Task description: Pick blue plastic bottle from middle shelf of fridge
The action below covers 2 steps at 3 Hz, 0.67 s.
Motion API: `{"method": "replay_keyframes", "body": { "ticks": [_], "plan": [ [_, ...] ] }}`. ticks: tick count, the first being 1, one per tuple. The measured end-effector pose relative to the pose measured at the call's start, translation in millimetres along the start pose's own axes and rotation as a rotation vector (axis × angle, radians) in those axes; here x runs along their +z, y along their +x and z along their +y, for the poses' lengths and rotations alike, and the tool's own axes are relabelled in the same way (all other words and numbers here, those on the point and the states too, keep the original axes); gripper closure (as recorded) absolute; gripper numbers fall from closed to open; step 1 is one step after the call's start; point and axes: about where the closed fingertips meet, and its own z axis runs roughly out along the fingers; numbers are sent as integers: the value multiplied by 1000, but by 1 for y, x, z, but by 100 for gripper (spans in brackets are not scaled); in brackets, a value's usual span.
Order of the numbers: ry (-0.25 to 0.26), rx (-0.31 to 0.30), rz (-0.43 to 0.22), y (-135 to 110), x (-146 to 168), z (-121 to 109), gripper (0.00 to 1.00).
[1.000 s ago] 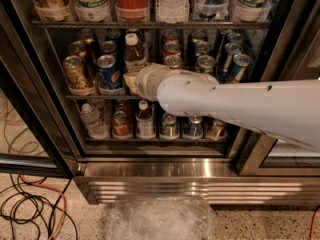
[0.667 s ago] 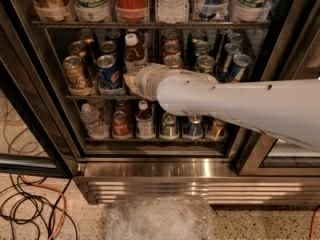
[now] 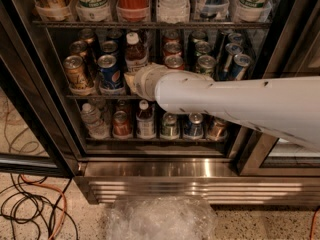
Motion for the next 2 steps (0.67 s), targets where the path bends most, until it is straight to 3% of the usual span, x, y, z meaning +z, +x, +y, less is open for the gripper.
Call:
{"method": "replay_keyframes", "body": {
  "ticks": [2],
  "plan": [
    [13, -2, -4, 0, -2, 2, 100]
  ]
}}
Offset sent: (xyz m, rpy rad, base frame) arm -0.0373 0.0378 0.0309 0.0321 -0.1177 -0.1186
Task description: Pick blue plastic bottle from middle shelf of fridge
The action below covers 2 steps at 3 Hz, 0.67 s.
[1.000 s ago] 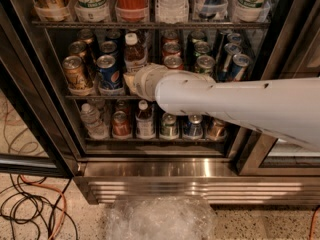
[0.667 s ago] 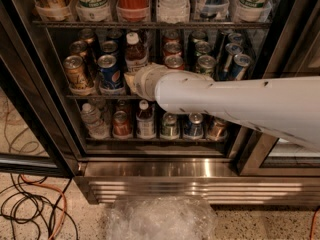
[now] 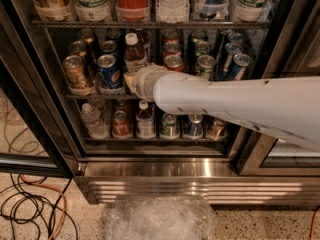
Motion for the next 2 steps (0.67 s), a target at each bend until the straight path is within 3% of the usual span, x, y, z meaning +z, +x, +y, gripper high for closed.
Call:
{"method": "replay_keyframes", "body": {
  "ticks": [2],
  "plan": [
    [-2, 6, -3, -2, 0, 4, 100]
  ]
}}
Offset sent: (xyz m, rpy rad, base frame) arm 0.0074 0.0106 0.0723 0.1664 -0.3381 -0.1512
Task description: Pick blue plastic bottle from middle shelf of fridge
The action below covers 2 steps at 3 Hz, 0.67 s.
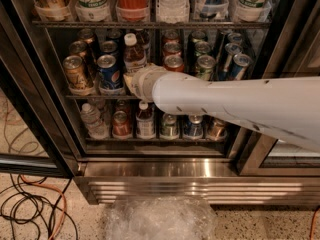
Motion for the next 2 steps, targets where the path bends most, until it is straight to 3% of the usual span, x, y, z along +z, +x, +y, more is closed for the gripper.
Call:
{"method": "replay_keyframes", "body": {
  "ticks": [1, 2],
  "plan": [
    [7, -22, -57, -22, -1, 4, 100],
    [7, -22, -57, -22, -1, 4, 100]
  ]
}}
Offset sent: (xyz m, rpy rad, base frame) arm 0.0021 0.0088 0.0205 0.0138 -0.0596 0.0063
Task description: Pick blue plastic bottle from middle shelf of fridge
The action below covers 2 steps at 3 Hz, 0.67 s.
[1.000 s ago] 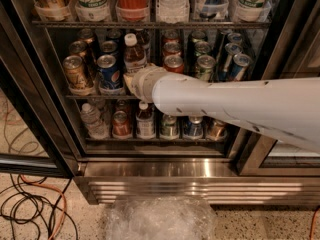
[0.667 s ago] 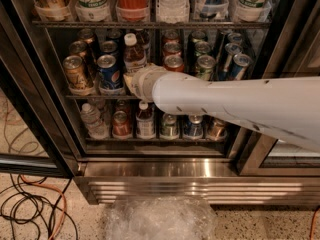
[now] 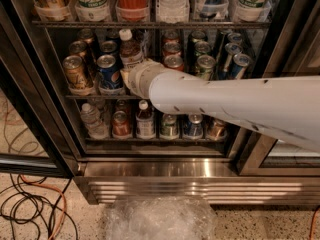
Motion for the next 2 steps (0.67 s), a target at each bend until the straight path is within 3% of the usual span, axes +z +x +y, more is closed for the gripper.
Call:
{"method": "replay_keyframes", "body": {
  "ticks": [1, 2],
  "plan": [
    [37, -3, -52, -5, -3, -4, 100],
    [37, -3, -52, -1, -2, -3, 100]
  ]
}}
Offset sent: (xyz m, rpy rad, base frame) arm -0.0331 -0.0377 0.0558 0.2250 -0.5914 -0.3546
